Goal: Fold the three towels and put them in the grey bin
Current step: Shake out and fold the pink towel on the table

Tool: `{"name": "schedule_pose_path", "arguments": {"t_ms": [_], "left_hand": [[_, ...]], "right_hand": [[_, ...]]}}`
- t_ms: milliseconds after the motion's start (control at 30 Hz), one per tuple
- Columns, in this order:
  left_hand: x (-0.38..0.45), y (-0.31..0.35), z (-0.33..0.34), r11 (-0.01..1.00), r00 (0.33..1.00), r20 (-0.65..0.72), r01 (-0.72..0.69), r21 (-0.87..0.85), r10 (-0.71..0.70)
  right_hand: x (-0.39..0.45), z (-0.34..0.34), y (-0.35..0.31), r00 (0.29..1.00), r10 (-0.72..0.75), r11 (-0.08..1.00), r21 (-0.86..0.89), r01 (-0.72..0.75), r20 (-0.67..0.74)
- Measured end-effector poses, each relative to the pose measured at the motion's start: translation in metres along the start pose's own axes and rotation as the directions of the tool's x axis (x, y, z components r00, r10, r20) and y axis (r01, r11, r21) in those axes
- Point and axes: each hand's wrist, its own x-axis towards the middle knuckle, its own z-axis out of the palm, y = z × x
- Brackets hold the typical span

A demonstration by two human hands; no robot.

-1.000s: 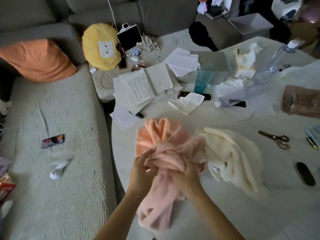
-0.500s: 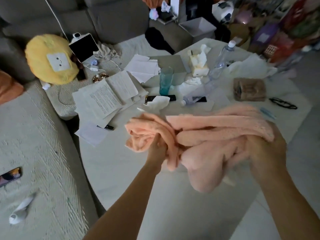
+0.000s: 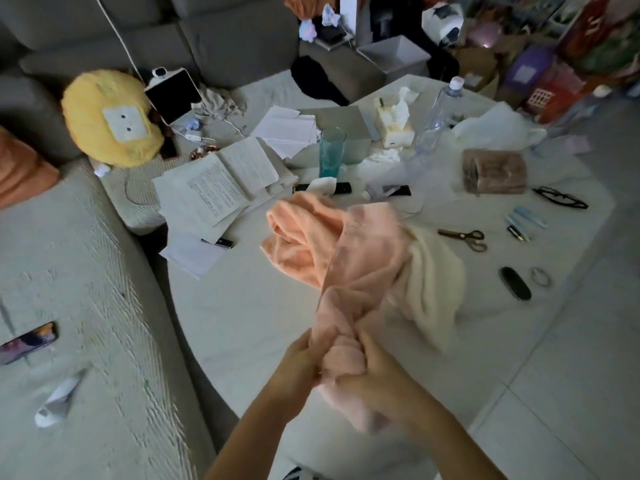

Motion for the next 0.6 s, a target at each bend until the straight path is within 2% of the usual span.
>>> {"name": "schedule_pose_path", "arguments": {"t_ms": [100,200,300,367,433,533,600], "left_hand": [[-0.028,-0.014,-0.006,0.996,0.99,-0.128,-0.043,0.072,0.052],[-0.053,-0.012,-0.01,0.979,0.969,-0.173,-0.155,0.129,0.176],[-0.082,-0.001,-0.005,0.937,0.922,-0.193,-0.304,0.173,0.335],[-0.102,0.005,0.003,0.911,0.892,-0.186,-0.396,0.118,0.412],[-0.12,0.005,0.012,0.896,0.886,-0.143,-0.444,0.014,0.442],[-0.141,-0.005,0.026,0.897,0.908,-0.032,-0.418,-0.143,0.418],[-0.15,-0.023,0.036,0.905,0.927,0.009,-0.363,-0.221,0.374]], "right_hand": [[-0.008,0.017,0.028,0.994,0.031,0.996,0.084,-0.039,0.103],[-0.019,0.015,0.031,0.982,-0.012,0.979,0.204,-0.027,0.19],[-0.032,0.006,0.028,0.984,-0.088,0.928,0.372,0.024,0.154],[-0.032,0.004,0.023,0.99,-0.111,0.925,0.373,0.072,0.084],[-0.029,0.006,0.014,0.988,-0.12,0.935,0.346,0.081,0.092],[-0.034,0.008,0.011,0.984,-0.095,0.901,0.433,0.022,0.148],[-0.051,0.012,0.023,0.962,-0.165,0.887,0.459,0.048,0.219]]}}
